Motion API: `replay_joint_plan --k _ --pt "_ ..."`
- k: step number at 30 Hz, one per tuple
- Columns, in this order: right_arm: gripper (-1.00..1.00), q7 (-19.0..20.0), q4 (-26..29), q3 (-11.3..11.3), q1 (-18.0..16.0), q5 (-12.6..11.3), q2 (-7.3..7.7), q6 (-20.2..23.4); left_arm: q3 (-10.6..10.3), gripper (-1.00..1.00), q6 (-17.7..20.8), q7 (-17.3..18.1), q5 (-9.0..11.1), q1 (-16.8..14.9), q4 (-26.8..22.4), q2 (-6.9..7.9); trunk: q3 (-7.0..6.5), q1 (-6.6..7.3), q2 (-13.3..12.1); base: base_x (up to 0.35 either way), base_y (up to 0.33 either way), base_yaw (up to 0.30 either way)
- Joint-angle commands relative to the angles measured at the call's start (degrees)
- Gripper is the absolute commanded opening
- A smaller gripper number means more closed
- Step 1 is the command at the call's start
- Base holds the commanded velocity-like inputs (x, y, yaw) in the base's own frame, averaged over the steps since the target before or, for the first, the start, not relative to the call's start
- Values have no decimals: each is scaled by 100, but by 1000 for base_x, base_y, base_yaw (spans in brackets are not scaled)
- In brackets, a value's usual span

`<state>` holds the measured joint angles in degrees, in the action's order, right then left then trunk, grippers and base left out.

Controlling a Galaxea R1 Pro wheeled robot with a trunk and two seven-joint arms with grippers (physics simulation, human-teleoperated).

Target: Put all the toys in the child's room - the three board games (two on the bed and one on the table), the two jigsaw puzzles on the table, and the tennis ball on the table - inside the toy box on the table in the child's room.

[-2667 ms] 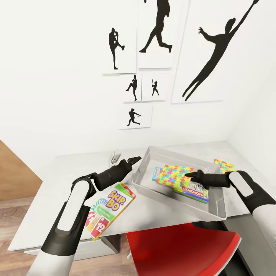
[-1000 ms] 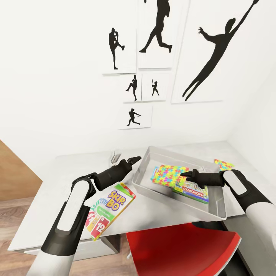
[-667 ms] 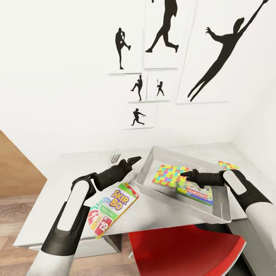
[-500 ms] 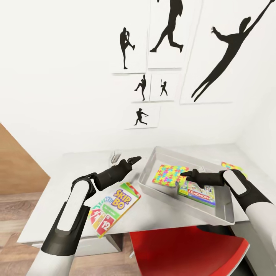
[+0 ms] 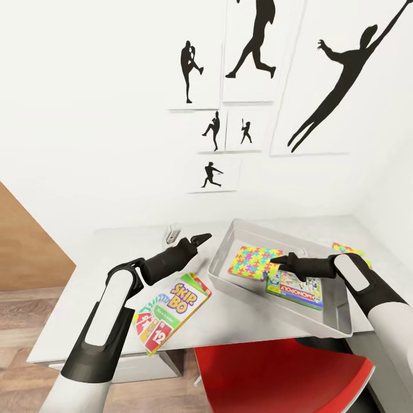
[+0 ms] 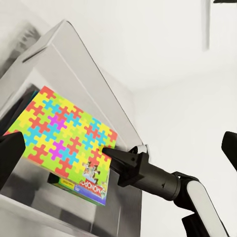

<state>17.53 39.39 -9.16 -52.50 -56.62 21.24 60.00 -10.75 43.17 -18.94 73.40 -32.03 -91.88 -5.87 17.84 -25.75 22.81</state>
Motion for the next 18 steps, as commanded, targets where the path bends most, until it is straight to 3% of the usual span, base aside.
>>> replay_joint_plan --k 1,18 --pt "-100 58 -3 -20 -6 120 9 0 3 100 11 -58 60 -5 -8 -2 11 -4 11 0 0 3" --pt "-100 58 -1 -5 -6 93 22 0 3 100 10 -58 60 -5 -13 -2 11 -4 11 0 0 1"
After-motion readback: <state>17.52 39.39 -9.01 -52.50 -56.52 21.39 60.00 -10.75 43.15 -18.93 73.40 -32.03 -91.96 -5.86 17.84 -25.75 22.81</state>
